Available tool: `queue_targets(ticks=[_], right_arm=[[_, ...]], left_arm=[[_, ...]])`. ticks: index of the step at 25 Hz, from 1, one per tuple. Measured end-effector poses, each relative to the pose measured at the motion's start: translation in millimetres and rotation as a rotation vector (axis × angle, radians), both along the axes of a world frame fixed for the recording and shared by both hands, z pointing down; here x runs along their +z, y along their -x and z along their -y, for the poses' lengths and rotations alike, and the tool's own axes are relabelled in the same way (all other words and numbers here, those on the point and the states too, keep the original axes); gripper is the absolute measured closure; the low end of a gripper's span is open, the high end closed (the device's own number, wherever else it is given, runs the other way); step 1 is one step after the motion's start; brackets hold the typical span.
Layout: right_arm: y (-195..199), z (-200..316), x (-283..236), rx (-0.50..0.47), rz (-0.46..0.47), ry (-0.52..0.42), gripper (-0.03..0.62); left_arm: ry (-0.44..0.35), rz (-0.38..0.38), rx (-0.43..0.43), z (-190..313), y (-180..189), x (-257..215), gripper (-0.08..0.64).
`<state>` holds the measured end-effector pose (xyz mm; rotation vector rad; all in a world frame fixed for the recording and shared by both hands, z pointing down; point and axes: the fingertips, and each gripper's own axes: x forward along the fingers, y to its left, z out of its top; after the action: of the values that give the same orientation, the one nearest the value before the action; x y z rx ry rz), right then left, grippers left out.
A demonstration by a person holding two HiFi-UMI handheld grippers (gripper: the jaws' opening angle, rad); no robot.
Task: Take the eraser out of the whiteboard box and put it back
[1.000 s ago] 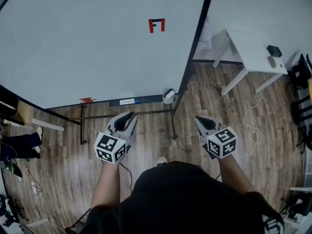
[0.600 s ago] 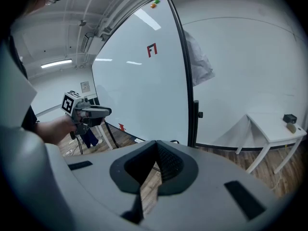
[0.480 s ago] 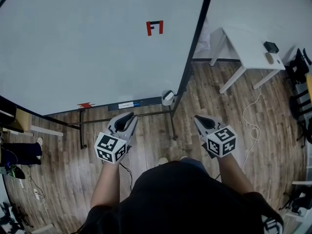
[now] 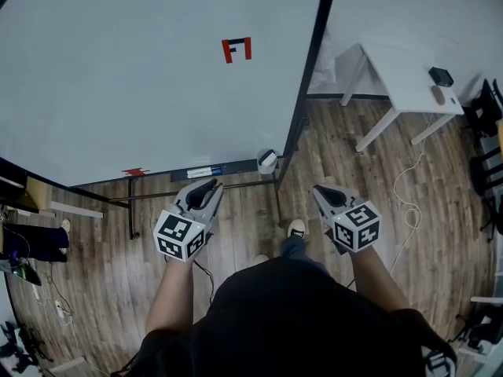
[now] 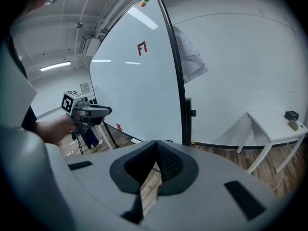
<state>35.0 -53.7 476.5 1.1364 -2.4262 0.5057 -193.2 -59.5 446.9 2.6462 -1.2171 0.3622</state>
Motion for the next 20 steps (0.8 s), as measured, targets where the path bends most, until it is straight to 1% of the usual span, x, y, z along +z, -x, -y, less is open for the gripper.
queue_targets(ticks=[7, 20], right_arm=[[-10.2, 32.2, 1.2, -0.045, -0.002, 0.007, 0.598], [-19.0, 78.3, 9.7, -0.095, -0.005, 0.029, 0.598]], left_arm=[[0.001, -0.003, -0.041, 25.7, -13.1, -4.8, 0.494], [0.026, 0.01, -0.068, 64.3, -32.3, 5.1, 0.494]])
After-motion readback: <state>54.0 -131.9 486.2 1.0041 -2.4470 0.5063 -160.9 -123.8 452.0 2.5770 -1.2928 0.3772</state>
